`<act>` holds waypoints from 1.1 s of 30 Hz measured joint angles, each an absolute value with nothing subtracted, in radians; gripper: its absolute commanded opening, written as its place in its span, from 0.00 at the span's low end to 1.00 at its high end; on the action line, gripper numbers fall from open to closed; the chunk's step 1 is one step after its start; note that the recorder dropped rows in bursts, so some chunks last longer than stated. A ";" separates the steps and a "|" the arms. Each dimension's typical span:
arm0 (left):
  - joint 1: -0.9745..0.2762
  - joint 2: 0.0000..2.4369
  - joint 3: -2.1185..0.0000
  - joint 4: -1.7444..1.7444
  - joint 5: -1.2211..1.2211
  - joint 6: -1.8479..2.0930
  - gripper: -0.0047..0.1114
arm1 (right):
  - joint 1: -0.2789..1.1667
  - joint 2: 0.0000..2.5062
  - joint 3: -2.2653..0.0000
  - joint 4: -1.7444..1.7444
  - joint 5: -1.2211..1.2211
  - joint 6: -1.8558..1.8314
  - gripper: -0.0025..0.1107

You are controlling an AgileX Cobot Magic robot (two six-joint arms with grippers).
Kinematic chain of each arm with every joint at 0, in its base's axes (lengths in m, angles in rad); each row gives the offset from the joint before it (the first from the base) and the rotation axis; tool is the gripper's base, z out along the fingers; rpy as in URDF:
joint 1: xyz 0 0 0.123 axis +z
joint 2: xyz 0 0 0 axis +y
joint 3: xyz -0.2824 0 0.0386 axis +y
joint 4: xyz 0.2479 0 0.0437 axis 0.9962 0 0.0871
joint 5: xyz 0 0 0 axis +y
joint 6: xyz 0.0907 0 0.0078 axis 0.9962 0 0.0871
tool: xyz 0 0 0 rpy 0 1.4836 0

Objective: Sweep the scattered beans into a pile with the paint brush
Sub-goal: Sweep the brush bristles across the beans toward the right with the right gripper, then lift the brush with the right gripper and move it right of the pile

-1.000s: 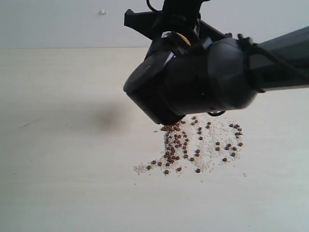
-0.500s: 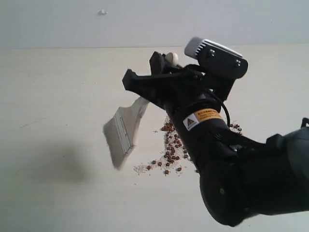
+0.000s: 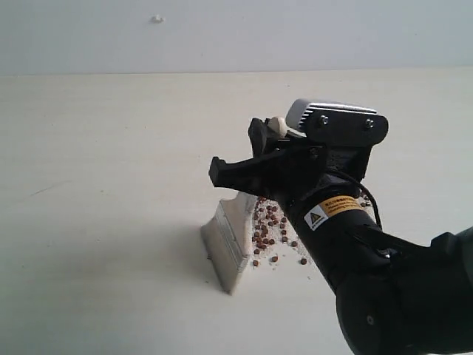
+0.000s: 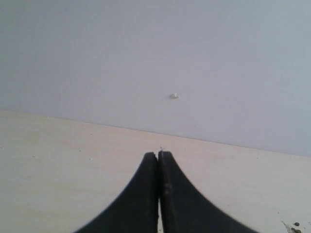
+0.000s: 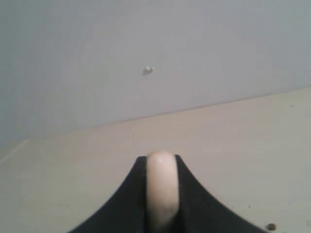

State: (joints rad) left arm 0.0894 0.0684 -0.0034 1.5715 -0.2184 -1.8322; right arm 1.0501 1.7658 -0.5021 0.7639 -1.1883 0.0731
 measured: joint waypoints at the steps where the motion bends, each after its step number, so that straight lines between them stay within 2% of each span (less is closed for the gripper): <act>1: 0.089 0.068 -0.003 1.571 -0.218 -1.832 0.04 | 1.050 1.766 -0.502 0.780 -1.184 0.038 0.02; 7: 0.089 0.068 -0.003 1.571 -0.218 -1.832 0.04 | 1.050 1.759 -0.502 0.882 -1.209 -0.225 0.02; 16: 0.089 0.068 -0.003 1.571 -0.218 -1.832 0.04 | 1.050 1.739 -0.501 0.865 -1.218 -0.239 0.02; 23: 0.089 0.068 -0.003 1.573 -0.218 -1.832 0.04 | 1.050 1.567 -0.496 0.820 -1.197 -0.202 0.02; 28: 0.089 0.068 -0.003 1.573 -0.218 -1.832 0.04 | 1.050 1.388 -0.393 0.959 -1.205 -0.358 0.02; 33: 0.089 0.068 -0.003 1.573 -0.218 -1.832 0.04 | 1.025 1.309 -0.315 1.114 -1.207 -0.594 0.02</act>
State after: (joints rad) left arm 0.0894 0.0684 -0.0034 1.5734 -0.2184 -1.8322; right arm 1.0248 1.3087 -0.3153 1.1136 -1.2067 -0.5943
